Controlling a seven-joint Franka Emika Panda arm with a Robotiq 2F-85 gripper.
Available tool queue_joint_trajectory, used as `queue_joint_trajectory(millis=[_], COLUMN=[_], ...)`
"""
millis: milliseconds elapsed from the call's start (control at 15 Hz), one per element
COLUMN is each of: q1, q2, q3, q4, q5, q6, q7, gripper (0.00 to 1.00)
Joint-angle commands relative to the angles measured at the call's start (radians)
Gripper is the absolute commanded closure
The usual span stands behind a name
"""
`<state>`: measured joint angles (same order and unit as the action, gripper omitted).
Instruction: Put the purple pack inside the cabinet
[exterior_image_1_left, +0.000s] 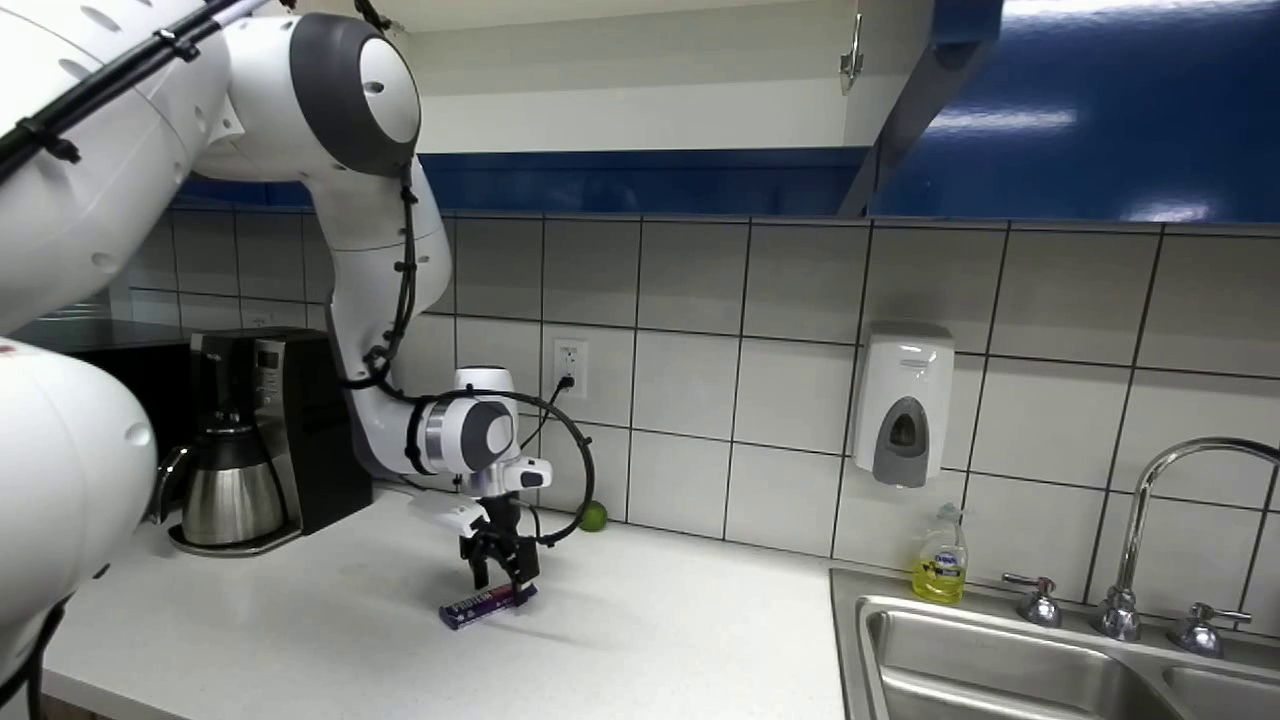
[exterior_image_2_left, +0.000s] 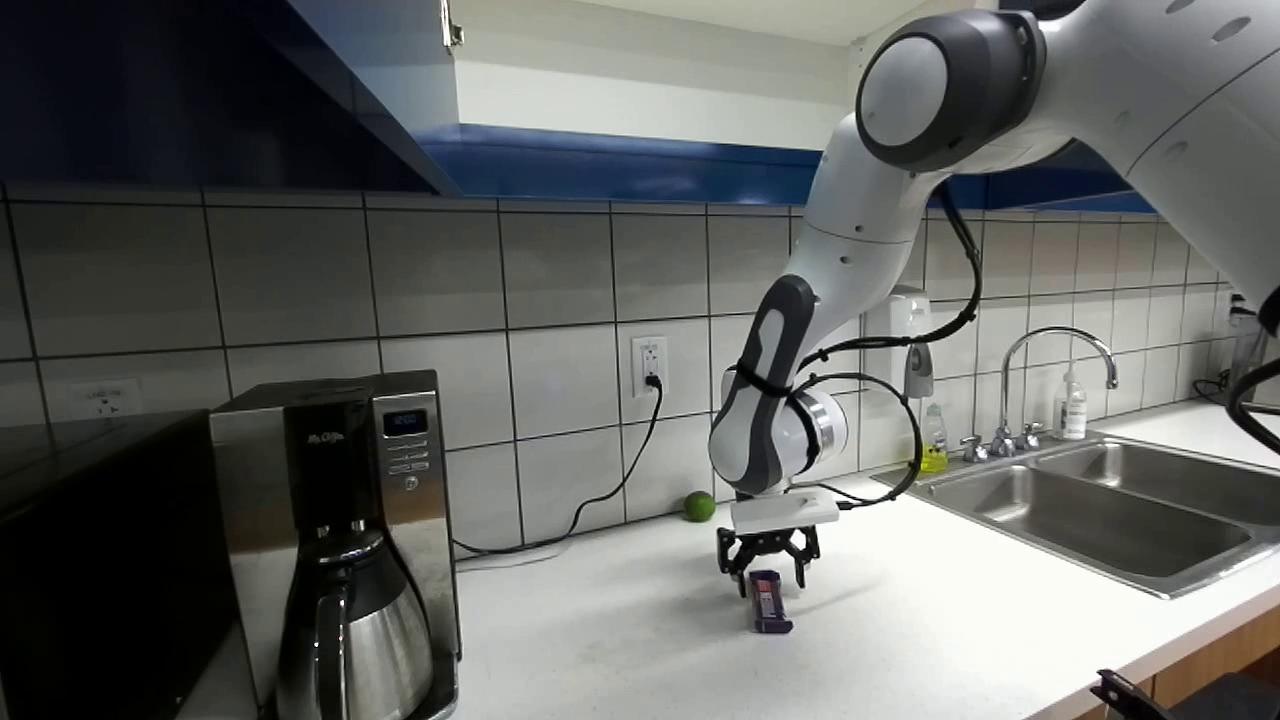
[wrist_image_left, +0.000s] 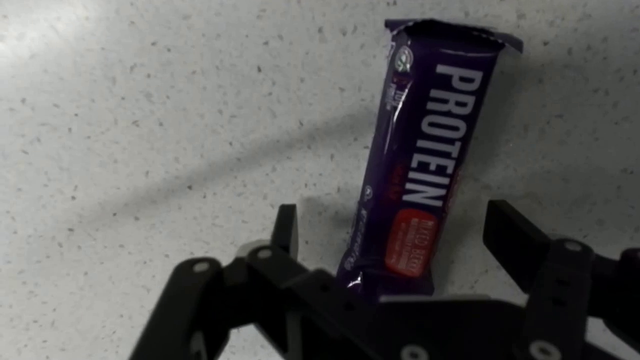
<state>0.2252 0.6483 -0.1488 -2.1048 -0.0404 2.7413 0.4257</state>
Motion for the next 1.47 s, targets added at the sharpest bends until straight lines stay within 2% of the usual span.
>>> queue_joint_trajectory(millis=[0,400,867,1400], q1=[0.016,0.014,0.015,0.044], q2=[0.015,0.027,0.019,-0.168], q3=[-0.015,-0.013,-0.019,-0.050], q4=[0.021,0.032,0.026,-0.076], q5=[0.003,0.009,0.011,-0.026], q6=[-0.002,-0.004,-0.009,-0.007], q7=[0.019,0.018,0.023,0.028], gripper=[0.36,0.83,0.84,0.84])
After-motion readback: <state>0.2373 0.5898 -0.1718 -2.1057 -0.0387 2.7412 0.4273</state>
